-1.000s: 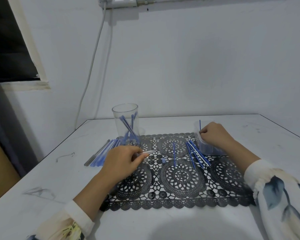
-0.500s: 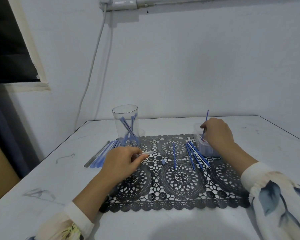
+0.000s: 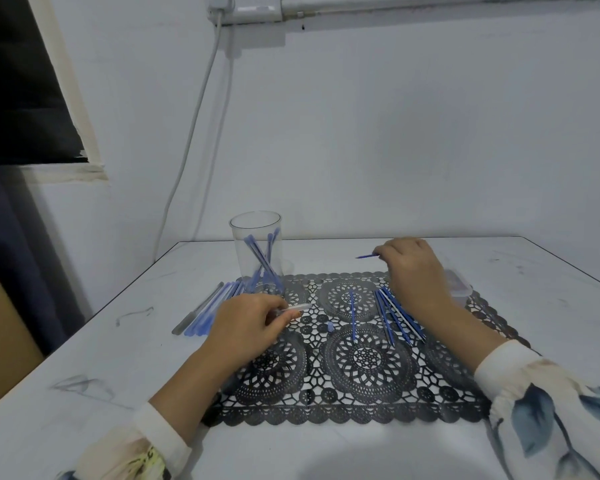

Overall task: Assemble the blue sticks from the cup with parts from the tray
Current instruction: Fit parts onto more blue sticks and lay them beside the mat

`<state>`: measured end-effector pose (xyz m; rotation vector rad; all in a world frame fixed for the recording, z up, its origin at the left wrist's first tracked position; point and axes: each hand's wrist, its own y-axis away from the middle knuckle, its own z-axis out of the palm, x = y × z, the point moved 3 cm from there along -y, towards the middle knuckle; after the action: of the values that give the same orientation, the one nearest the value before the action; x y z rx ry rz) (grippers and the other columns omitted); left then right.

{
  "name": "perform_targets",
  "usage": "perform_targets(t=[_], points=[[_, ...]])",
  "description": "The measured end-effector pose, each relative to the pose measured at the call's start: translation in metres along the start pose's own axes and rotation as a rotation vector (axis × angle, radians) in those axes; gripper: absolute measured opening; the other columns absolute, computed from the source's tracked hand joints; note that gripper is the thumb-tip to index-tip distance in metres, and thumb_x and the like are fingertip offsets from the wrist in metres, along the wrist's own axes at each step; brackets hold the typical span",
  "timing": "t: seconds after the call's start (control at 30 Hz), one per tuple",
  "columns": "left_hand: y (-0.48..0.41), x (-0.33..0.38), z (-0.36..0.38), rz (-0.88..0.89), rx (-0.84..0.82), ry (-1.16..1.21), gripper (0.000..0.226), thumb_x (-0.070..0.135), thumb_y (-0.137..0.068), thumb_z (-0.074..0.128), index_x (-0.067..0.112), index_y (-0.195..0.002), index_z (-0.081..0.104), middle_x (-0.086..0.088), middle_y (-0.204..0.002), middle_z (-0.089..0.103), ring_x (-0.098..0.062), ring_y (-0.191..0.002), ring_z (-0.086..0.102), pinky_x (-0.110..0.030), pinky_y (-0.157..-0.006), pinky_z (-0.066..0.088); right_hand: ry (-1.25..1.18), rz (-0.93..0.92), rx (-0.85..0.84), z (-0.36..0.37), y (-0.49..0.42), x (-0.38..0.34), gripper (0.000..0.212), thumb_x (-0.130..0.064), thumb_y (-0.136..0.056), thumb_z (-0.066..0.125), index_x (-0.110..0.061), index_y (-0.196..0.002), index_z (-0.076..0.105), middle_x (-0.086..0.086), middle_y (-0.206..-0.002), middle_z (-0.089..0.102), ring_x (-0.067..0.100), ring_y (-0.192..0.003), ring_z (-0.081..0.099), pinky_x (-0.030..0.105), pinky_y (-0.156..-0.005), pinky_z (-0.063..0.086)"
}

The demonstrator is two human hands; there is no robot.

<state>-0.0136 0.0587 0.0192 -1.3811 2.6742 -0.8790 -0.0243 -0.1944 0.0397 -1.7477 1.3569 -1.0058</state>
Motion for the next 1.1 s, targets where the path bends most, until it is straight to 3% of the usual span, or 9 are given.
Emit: perform_targets(t=[0.07, 0.23, 0.4, 0.6, 1.0, 1.1], points=[[0.0, 0.0, -0.001, -0.004, 0.001, 0.004, 0.033, 0.054, -0.087, 0.049, 0.029, -0.094, 0.069, 0.014, -0.07, 0.063, 0.001, -0.062, 0.052, -0.01, -0.052, 0.027, -0.083, -0.047, -0.012, -0.001, 0.001, -0.014, 0.044, 0.023, -0.047, 0.072, -0.001, -0.083, 0.069, 0.013, -0.074, 0.065, 0.029, -0.067, 0.062, 0.033, -0.065, 0.049], [0.001, 0.0, -0.001, -0.011, 0.004, 0.01, 0.031, 0.053, -0.087, 0.049, 0.029, -0.091, 0.069, 0.015, -0.067, 0.061, 0.004, -0.06, 0.049, -0.011, -0.052, 0.027, -0.161, -0.118, -0.137, -0.002, 0.008, -0.037, 0.056, 0.022, -0.048, 0.072, -0.006, -0.096, 0.071, 0.011, -0.073, 0.06, 0.027, -0.058, 0.056, 0.026, -0.05, 0.039], [0.001, -0.002, -0.002, -0.025, 0.038, 0.03, 0.03, 0.052, -0.087, 0.05, 0.029, -0.088, 0.07, 0.011, -0.066, 0.062, -0.001, -0.062, 0.053, -0.015, -0.052, 0.03, -0.148, -0.22, -0.188, -0.003, 0.012, -0.045, 0.067, 0.018, -0.052, 0.074, -0.019, -0.107, 0.07, 0.008, -0.077, 0.062, 0.023, -0.059, 0.055, 0.031, -0.056, 0.047], [0.001, -0.001, -0.002, -0.033, 0.061, 0.032, 0.028, 0.05, -0.087, 0.051, 0.029, -0.087, 0.069, 0.012, -0.062, 0.058, -0.004, -0.061, 0.052, -0.017, -0.053, 0.031, -0.145, -0.246, -0.178, -0.004, 0.015, -0.05, 0.07, 0.016, -0.052, 0.077, -0.025, -0.108, 0.069, 0.004, -0.079, 0.064, 0.02, -0.061, 0.057, 0.029, -0.058, 0.045], [0.001, 0.001, -0.002, -0.016, 0.061, 0.045, 0.029, 0.05, -0.087, 0.05, 0.029, -0.085, 0.069, 0.011, -0.061, 0.059, -0.002, -0.059, 0.052, -0.018, -0.054, 0.034, -0.152, -0.267, -0.203, -0.003, 0.015, -0.055, 0.071, 0.015, -0.054, 0.075, -0.025, -0.112, 0.067, 0.005, -0.08, 0.065, 0.021, -0.065, 0.059, 0.031, -0.059, 0.046], [0.001, 0.0, -0.001, -0.01, 0.063, 0.044, 0.027, 0.049, -0.087, 0.052, 0.028, -0.086, 0.069, 0.011, -0.061, 0.06, -0.002, -0.058, 0.053, -0.021, -0.056, 0.041, -0.159, -0.273, -0.206, -0.005, 0.015, -0.058, 0.068, 0.013, -0.054, 0.078, -0.023, -0.111, 0.068, 0.004, -0.079, 0.065, 0.021, -0.063, 0.059, 0.03, -0.057, 0.047]])
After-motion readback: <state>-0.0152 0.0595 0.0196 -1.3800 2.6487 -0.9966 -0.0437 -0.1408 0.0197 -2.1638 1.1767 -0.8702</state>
